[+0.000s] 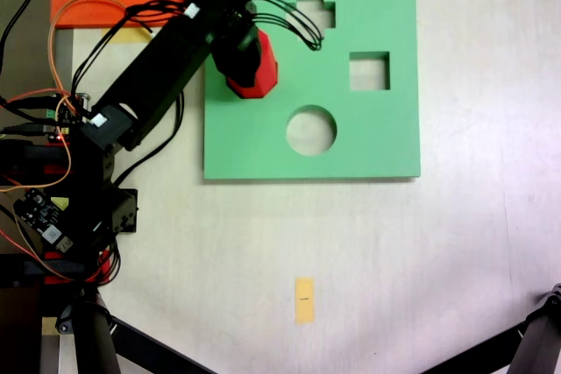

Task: Put the octagonal pillar block into the corresponding hole

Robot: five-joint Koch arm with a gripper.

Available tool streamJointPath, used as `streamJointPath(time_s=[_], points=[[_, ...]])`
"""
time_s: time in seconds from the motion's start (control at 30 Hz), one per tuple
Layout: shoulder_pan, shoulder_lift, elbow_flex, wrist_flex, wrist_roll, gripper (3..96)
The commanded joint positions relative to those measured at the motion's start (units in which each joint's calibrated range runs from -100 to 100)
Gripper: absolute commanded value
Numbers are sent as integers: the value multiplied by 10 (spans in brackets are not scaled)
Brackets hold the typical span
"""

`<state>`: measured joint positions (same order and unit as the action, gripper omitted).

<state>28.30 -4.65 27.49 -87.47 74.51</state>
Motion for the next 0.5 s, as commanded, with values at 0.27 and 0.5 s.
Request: streamJointPath(time_s=[0.27, 0.5], points=[[3, -2, 33, 38, -6, 596], [1, -8, 33, 39, -4, 954]])
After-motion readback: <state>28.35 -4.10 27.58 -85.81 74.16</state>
